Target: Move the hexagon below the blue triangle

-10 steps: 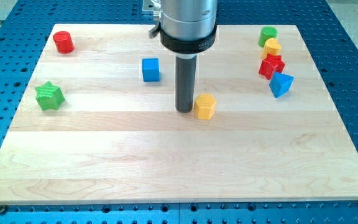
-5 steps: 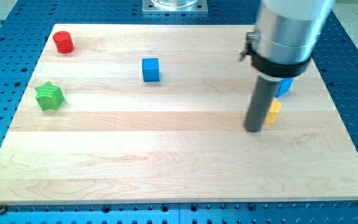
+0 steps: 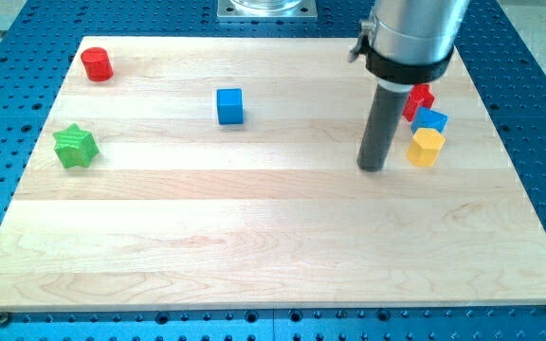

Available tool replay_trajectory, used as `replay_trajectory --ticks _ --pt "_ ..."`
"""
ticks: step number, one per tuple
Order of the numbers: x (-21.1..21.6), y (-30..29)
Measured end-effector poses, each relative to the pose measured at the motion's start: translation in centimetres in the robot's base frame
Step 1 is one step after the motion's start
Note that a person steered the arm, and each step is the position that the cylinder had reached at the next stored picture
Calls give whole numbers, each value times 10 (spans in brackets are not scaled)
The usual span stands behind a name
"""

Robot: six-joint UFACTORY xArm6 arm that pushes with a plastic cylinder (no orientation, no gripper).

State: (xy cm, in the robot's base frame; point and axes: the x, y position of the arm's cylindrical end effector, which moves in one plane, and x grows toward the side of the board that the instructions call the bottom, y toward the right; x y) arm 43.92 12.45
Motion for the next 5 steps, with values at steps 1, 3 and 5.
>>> replay_trajectory --ticks 1,3,5 --pt "-13 1" --pt "-13 26" --pt "-7 48"
